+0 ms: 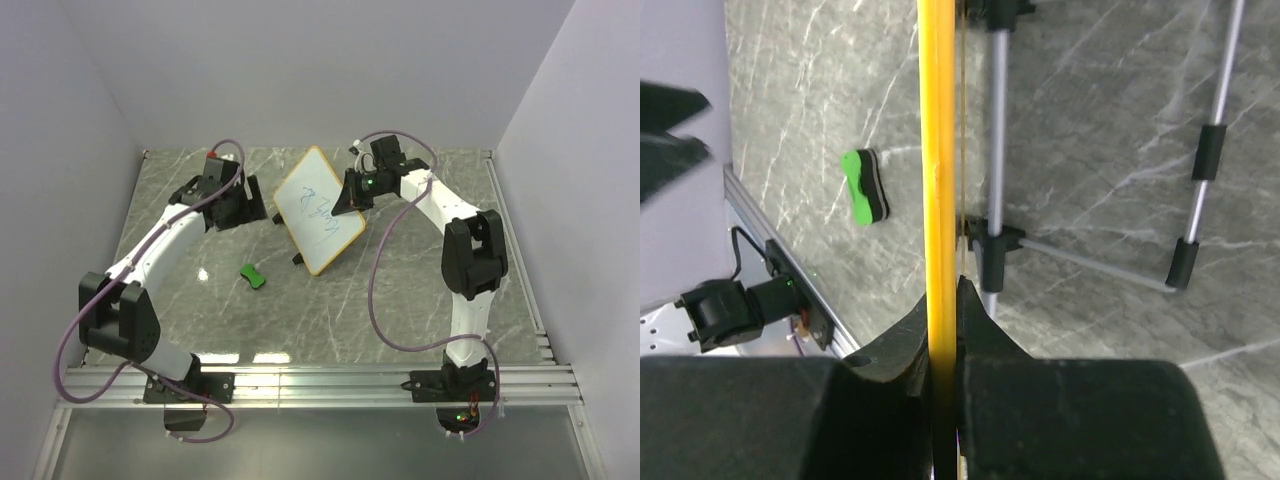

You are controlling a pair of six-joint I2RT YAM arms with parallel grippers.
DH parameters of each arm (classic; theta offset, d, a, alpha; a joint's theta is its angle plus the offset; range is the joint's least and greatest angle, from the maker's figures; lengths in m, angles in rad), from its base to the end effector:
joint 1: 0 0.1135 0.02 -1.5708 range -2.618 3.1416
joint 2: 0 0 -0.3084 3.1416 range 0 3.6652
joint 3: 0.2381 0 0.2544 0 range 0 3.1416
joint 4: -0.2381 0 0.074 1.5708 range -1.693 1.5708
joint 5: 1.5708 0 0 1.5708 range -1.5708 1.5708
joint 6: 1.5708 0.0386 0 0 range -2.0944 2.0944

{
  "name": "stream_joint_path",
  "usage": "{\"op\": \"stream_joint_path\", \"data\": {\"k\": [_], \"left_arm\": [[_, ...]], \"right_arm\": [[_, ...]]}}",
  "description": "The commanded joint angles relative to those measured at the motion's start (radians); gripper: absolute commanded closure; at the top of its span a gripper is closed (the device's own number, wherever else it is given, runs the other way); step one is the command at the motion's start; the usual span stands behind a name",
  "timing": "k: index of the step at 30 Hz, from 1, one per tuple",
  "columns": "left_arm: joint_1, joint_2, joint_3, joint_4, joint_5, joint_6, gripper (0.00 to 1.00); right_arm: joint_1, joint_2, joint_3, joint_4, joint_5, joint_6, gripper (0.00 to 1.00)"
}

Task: Erase the whiteboard

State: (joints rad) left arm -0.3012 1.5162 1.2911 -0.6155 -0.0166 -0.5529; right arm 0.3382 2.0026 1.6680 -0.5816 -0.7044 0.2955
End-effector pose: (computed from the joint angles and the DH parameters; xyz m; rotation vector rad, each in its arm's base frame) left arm 0.3179 -0.0981 0.3409 -0.3146 2.4249 -0.3687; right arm 0.4306 0.1779 0.2870 -0.3659 2.4975 1.1397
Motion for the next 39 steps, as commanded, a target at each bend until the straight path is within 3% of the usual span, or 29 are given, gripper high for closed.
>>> {"op": "stream_joint_path", "data": {"k": [1, 11, 14, 18, 32, 35, 38, 39], "left_arm": [[-0.007, -0.053, -0.100, -0.029, 0.006, -0.033, 0.18], [-0.039, -0.024, -0.299, 0.005, 0.113, -0.021, 0.20], [-0.041, 0.012, -0.300, 0.014, 0.107, -0.021, 0.21], [-0.041, 0.061, -0.268, -0.036, 0.070, -0.039, 0.22], [-0.053, 0.148, -0.236, -0.056, 0.020, -0.111, 0.31], [-0.053, 0.173, -0.240, -0.036, 0.020, -0.111, 0.38], [-0.053, 0.187, -0.239, -0.026, -0.008, -0.108, 0.47], [-0.055, 0.193, -0.233, -0.026, -0.020, -0.107, 0.56]], "right_arm": [[0.013, -0.014, 0.001, -0.012, 0.020, -0.018, 1.00], [0.025, -0.103, -0.169, 0.034, 0.054, -0.010, 1.00], [0.024, -0.120, -0.175, 0.040, 0.065, -0.004, 0.99], [0.024, -0.128, -0.157, 0.035, 0.065, -0.001, 0.91], [0.025, -0.162, -0.174, 0.031, 0.074, -0.010, 0.83], [0.024, -0.174, -0.180, 0.029, 0.083, -0.013, 0.71], [0.024, -0.185, -0.179, 0.020, 0.101, -0.015, 0.31], [0.024, -0.188, -0.177, 0.016, 0.106, -0.016, 0.12]]}}
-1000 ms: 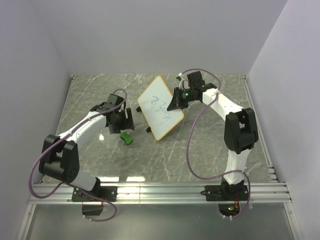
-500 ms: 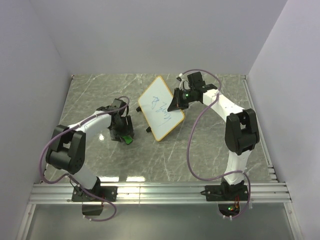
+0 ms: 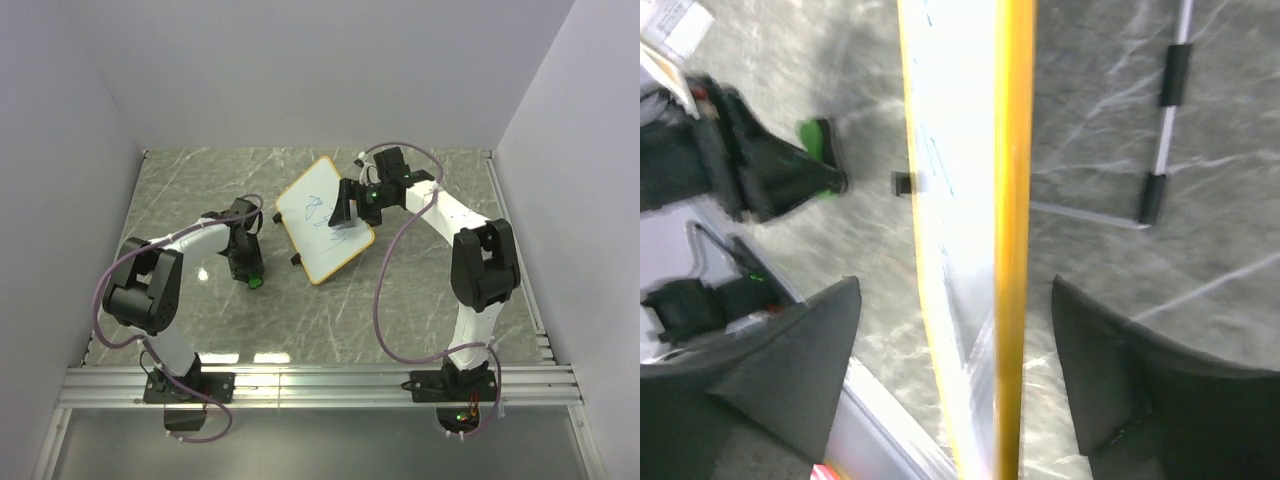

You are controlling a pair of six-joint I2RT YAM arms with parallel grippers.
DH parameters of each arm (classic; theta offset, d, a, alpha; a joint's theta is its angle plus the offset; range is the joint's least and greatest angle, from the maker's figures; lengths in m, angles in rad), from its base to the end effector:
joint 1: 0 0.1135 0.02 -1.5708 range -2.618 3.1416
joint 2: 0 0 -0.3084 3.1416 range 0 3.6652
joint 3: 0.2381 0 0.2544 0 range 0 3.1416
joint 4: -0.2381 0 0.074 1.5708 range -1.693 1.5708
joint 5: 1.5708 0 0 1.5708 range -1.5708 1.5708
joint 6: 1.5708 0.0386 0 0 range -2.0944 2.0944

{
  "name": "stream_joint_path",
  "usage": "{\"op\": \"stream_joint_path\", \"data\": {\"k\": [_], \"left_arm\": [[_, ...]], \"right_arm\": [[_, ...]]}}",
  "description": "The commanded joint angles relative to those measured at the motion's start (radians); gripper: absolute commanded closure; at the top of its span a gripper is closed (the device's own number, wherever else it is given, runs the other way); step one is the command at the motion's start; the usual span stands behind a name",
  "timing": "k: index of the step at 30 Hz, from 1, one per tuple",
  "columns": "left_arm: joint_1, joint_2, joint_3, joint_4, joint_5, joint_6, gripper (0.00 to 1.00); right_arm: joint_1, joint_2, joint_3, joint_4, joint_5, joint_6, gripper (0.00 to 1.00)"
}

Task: Erase the whiteboard

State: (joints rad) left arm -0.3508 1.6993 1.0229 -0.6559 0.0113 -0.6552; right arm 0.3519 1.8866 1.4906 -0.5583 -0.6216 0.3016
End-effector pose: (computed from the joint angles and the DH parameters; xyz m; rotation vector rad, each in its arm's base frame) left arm 0.2971 -0.1092 0.2020 -0.4426 2.8988 -0.1839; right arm 0.3940 0.1686 0.2807 -0.3265 2.5561 1.0418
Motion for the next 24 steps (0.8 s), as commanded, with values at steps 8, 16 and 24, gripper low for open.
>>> {"op": "stream_joint_path", "data": {"k": [8, 16, 24], "left_arm": [[-0.005, 0.013, 0.042, 0.010, -0.054, 0.002, 0.93], [-0.005, -0.009, 0.069, -0.007, -0.050, 0.032, 1.00], [-0.005, -0.018, 0.167, -0.019, -0.011, 0.074, 1.00]], "right_arm": [[0.006, -0.113, 0.028, -0.029, 0.068, -0.018, 0.03], [-0.059, -0.101, 0.095, -0.006, 0.106, 0.034, 0.04], [-0.080, -0.024, 0.086, 0.001, 0.114, 0.051, 0.47]]}}
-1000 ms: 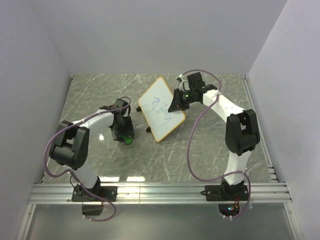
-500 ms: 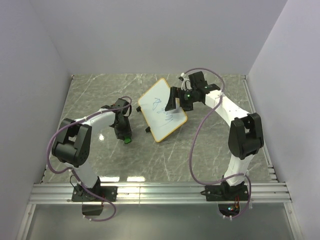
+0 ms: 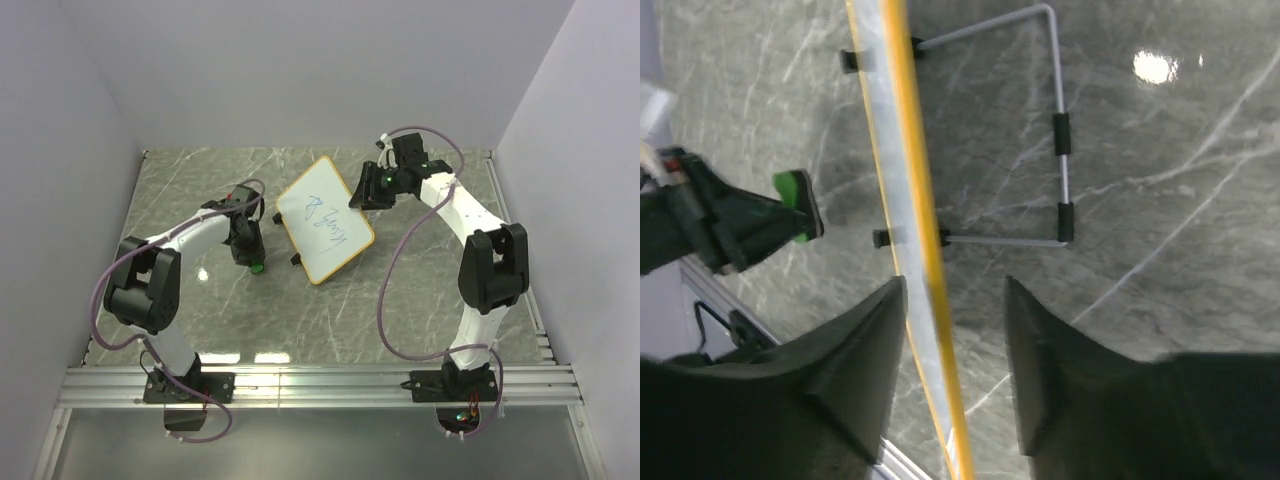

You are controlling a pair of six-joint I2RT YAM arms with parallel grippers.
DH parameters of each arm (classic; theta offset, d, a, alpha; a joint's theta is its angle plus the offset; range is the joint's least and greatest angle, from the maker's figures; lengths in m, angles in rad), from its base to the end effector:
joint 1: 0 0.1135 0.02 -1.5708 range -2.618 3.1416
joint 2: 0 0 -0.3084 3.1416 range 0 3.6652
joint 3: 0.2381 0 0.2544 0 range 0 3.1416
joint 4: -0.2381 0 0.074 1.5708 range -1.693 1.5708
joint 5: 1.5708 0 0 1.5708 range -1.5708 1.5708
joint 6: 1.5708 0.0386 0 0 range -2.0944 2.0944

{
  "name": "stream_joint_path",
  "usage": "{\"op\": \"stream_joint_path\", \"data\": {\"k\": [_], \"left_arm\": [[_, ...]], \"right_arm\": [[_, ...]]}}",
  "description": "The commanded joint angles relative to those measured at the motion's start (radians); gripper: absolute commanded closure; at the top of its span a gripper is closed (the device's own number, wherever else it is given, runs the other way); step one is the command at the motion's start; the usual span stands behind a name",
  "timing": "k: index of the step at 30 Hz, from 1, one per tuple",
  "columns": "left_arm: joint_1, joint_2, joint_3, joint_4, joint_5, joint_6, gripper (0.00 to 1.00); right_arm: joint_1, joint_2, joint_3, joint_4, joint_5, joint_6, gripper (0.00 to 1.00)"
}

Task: Erase the whiteboard

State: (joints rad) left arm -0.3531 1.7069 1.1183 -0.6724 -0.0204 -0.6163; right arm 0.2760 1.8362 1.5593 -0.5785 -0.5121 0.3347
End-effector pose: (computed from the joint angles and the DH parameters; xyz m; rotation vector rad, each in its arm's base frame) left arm 0.3147 -0.1151 0.2245 -0.3788 2.8272 -0.1818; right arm 0.4044 0.1342 0.3200 -0.1688 2.4710 0.8925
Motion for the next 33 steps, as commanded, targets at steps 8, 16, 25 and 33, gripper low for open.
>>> {"op": "stream_joint_path", "data": {"k": [8, 16, 25, 33], "left_arm": [[-0.050, -0.013, 0.282, 0.051, 0.155, 0.130, 1.00], [-0.176, 0.060, 0.394, 0.166, 0.284, 0.216, 1.00], [-0.270, 0.050, 0.270, 0.330, 0.393, 0.230, 1.00], [-0.285, 0.094, 0.236, 0.412, 0.407, 0.245, 1.00]], "right_arm": [[-0.001, 0.029, -0.050, 0.052, -0.032, 0.017, 0.74], [-0.001, 0.021, -0.028, 0.037, -0.042, 0.029, 1.00], [-0.001, 0.008, -0.027, 0.019, -0.051, 0.041, 1.00], [0.002, 0.003, -0.036, 0.023, -0.097, 0.052, 1.00]]}}
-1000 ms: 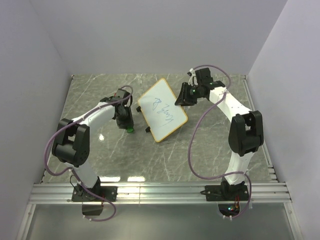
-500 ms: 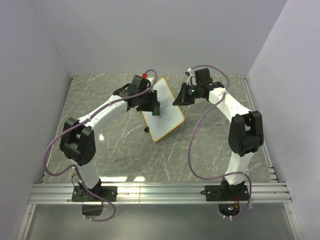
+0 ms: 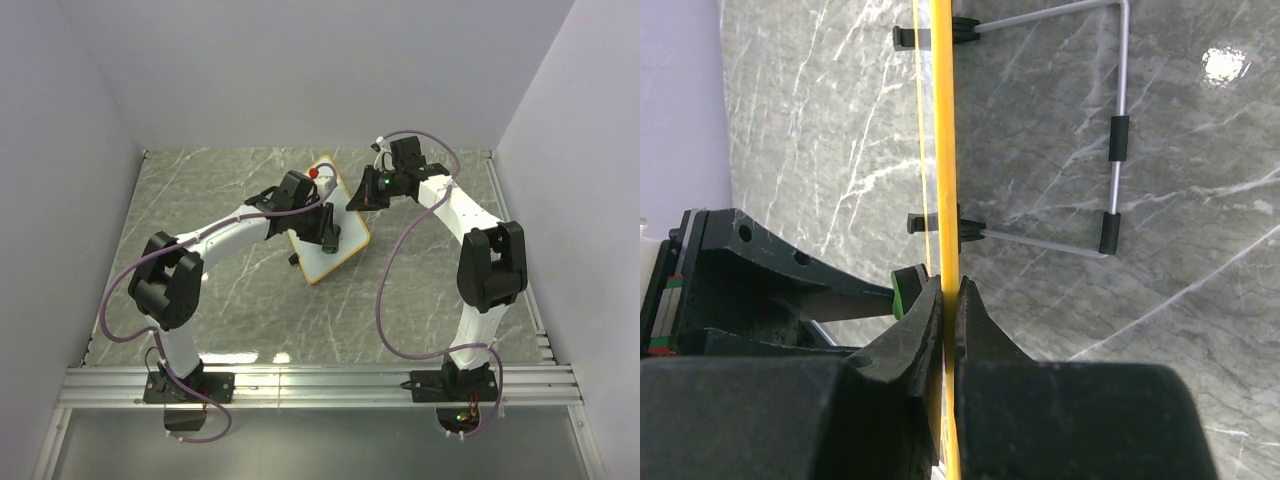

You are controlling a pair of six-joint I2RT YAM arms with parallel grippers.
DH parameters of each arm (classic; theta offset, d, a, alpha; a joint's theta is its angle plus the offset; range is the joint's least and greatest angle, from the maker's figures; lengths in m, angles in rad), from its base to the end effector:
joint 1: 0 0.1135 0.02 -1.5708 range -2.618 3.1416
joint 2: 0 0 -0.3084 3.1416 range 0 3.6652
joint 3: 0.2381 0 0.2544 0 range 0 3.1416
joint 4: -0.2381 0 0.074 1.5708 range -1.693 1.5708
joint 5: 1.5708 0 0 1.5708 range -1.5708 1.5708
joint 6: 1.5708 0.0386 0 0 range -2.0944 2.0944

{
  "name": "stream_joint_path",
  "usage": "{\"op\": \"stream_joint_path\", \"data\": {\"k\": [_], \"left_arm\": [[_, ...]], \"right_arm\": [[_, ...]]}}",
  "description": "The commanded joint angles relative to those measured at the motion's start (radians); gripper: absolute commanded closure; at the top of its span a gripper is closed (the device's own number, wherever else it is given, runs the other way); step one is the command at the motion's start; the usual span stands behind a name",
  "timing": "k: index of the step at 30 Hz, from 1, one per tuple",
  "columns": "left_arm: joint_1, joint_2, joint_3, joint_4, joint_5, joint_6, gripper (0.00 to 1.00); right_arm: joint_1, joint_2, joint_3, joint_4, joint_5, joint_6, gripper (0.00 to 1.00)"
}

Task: Erase the whiteboard

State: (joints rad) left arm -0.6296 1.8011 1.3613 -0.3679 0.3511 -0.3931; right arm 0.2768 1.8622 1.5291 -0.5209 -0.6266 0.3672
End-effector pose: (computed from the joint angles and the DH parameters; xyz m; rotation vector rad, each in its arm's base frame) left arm 0.3283 -0.2556 0.2831 0.4717 2.4620 -0.8777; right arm 0.4084 0.1396 0.3054 -0.1868 2.4681 1.0464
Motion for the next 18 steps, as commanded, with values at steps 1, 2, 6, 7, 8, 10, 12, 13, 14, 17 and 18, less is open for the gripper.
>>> {"op": "stream_joint_path", "data": {"k": [1, 2, 6, 7, 8, 10, 12, 13, 14, 17, 18], "left_arm": [[-0.007, 0.003, -0.005, 0.118, 0.026, 0.022, 1.00], [-0.007, 0.012, 0.005, 0.127, 0.020, 0.022, 1.00], [0.021, 0.064, 0.094, 0.101, -0.009, 0.033, 1.00], [0.031, 0.076, 0.111, 0.095, -0.009, 0.034, 1.00], [0.062, 0.101, 0.139, 0.092, 0.002, 0.036, 1.00], [0.106, 0.128, 0.160, 0.086, 0.017, 0.036, 1.00], [0.195, 0.178, 0.180, 0.099, 0.090, 0.025, 1.00], [0.220, 0.193, 0.200, 0.104, 0.103, 0.026, 1.00], [0.260, 0.225, 0.214, 0.106, 0.124, 0.033, 1.00], [0.284, 0.295, 0.317, 0.046, 0.140, 0.072, 1.00], [0.286, 0.314, 0.341, 0.032, 0.163, 0.073, 1.00]], "right_arm": [[0.007, -0.029, -0.010, -0.036, 0.010, 0.022, 1.00], [0.007, -0.032, -0.014, -0.034, 0.004, 0.022, 1.00], [0.027, -0.050, -0.029, -0.037, -0.005, 0.012, 1.00], [0.032, -0.052, -0.037, -0.044, -0.004, 0.010, 1.00], [0.035, -0.055, -0.040, -0.044, -0.007, 0.007, 1.00], [0.038, -0.063, -0.052, -0.047, -0.005, 0.001, 1.00], [0.039, -0.069, -0.060, -0.050, -0.004, -0.002, 1.00], [0.038, -0.069, -0.063, -0.048, -0.004, -0.002, 1.00], [0.039, -0.069, -0.066, -0.048, -0.007, -0.002, 1.00], [0.042, -0.064, -0.064, -0.048, -0.008, -0.002, 1.00], [0.044, -0.055, -0.061, -0.050, -0.010, 0.001, 1.00]]}}
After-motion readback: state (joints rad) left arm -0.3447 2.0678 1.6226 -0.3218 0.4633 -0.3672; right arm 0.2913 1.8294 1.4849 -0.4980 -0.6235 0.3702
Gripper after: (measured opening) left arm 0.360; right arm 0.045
